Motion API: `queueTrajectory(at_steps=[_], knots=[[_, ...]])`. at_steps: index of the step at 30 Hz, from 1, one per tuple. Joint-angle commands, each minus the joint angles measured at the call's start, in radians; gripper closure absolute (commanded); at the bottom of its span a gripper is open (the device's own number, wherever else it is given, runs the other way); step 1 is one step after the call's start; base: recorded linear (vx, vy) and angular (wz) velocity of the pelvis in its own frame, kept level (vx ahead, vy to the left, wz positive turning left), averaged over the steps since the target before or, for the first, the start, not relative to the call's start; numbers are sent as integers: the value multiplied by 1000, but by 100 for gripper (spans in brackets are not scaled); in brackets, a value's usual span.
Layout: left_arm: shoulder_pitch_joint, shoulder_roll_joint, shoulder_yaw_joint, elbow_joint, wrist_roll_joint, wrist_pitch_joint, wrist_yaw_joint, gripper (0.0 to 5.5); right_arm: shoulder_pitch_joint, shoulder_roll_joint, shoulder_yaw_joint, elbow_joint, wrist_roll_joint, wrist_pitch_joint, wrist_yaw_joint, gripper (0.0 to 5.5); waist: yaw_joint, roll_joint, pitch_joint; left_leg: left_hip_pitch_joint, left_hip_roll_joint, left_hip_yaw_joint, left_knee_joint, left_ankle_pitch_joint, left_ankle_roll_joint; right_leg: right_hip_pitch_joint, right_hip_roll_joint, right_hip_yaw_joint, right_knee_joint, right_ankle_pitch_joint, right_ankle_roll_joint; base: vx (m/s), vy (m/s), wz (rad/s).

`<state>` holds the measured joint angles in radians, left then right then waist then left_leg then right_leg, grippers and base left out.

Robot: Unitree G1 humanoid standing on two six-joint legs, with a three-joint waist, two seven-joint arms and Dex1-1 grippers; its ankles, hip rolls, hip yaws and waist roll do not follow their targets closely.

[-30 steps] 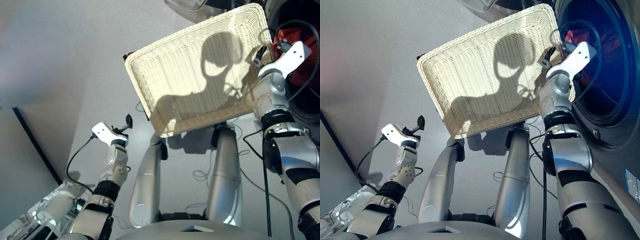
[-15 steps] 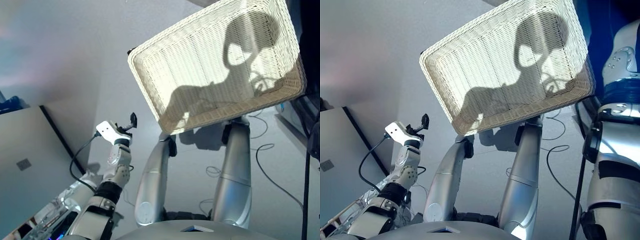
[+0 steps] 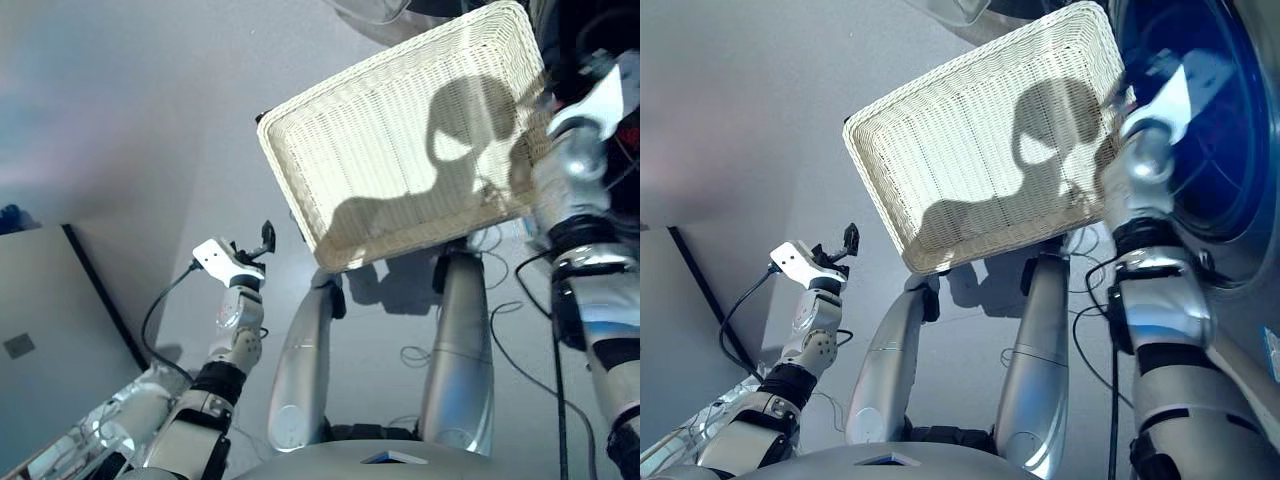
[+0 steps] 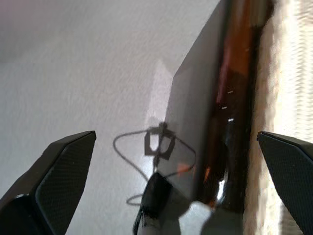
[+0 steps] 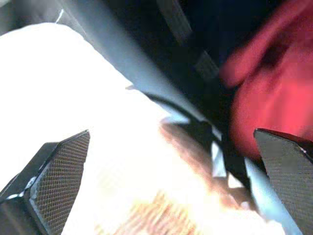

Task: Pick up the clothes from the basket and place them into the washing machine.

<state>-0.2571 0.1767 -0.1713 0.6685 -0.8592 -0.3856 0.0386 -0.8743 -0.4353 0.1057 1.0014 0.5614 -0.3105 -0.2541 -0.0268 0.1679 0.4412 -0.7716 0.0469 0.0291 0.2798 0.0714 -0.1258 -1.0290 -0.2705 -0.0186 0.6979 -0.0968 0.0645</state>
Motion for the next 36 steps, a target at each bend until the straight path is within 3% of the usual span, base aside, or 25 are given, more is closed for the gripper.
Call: queueTrajectory(at_steps=[1,12,16,26,36], knots=[[7,49,75,77,44,-26,2,0,38,10,-14,-19,-16,-34,37,0,-4,-67,-28,69,24,-15,174,-154,4,100,-19,-4,-124,172,98,0,0,0],[44,29,101,283,231,7,-11,0,380,144,25,40,-74,17,142,0,7,-147,-100,318,42,-14,59,-146,7,404,-23,-99,-302,184,106,0,0,0],[70,35,92,367,403,13,29,0,509,174,43,93,-119,46,188,0,8,-171,-143,442,48,-6,-12,-137,4,539,-17,-138,-369,183,110,0,0,0],[146,17,102,419,496,52,8,0,662,192,36,196,-219,95,234,0,4,-180,-236,633,59,22,-154,-103,3,743,6,-184,-490,194,125,0,0,0],[212,-6,101,464,565,90,-37,0,745,201,28,235,-303,122,249,0,2,-186,-317,741,62,30,-170,-115,5,874,21,-194,-539,180,126,12,1,8]])
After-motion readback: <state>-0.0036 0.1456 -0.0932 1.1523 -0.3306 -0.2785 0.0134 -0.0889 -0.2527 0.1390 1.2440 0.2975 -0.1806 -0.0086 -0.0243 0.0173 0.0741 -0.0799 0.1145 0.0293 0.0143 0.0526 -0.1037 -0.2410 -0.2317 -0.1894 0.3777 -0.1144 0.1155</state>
